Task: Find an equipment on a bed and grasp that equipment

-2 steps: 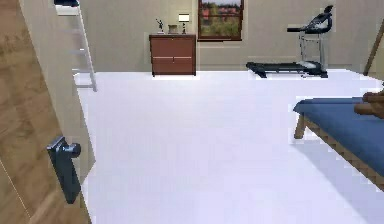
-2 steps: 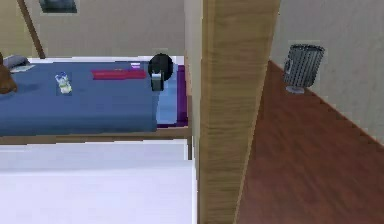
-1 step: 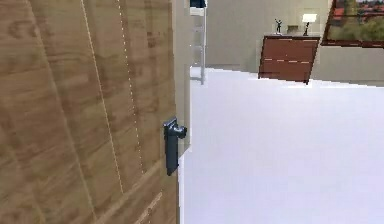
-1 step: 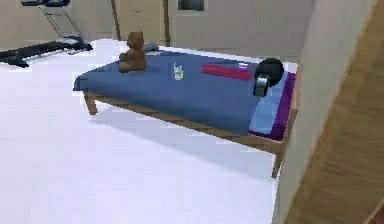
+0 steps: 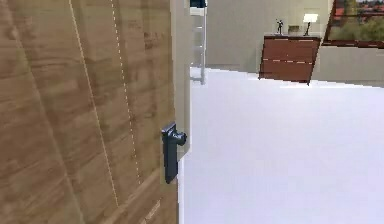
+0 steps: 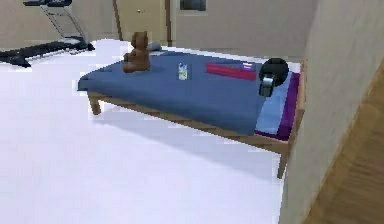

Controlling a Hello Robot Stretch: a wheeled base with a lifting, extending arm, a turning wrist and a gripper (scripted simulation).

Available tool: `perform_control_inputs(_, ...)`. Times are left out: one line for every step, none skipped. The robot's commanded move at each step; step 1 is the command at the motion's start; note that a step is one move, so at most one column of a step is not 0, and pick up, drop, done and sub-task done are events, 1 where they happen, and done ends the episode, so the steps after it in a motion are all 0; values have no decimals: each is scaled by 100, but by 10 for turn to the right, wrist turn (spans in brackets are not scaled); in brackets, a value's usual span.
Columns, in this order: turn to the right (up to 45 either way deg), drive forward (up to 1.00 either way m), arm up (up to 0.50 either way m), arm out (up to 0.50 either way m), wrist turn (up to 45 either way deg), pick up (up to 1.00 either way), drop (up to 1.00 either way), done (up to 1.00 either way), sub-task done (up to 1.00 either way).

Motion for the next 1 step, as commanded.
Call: perform_control_inputs(450,0,0,0,0,0,0,0,0)
